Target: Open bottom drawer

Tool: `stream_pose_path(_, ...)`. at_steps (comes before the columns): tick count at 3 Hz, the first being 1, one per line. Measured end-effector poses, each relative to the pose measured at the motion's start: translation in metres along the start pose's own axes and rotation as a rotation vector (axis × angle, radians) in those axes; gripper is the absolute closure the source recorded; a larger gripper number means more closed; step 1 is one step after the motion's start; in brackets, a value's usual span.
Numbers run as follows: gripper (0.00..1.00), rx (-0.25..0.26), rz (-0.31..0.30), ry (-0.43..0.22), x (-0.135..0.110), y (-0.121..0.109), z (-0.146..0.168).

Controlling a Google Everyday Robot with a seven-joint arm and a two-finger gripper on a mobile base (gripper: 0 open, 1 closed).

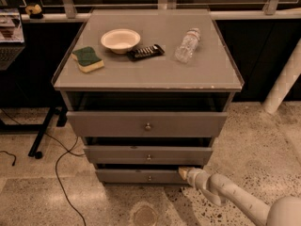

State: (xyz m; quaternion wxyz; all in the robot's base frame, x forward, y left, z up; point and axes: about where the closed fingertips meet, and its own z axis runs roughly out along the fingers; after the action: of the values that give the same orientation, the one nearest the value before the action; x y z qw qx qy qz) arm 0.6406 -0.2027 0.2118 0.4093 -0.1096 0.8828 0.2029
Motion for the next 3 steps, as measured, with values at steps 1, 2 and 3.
stream_pose_path(1,1.0,0.04,0.013,-0.016,-0.007,-0.01,0.014)
stream_pose_path(2,1.0,0.04,0.013,-0.016,-0.007,-0.01,0.014)
stream_pose_path(3,1.0,0.051,0.024,0.02,0.0,-0.011,0.026)
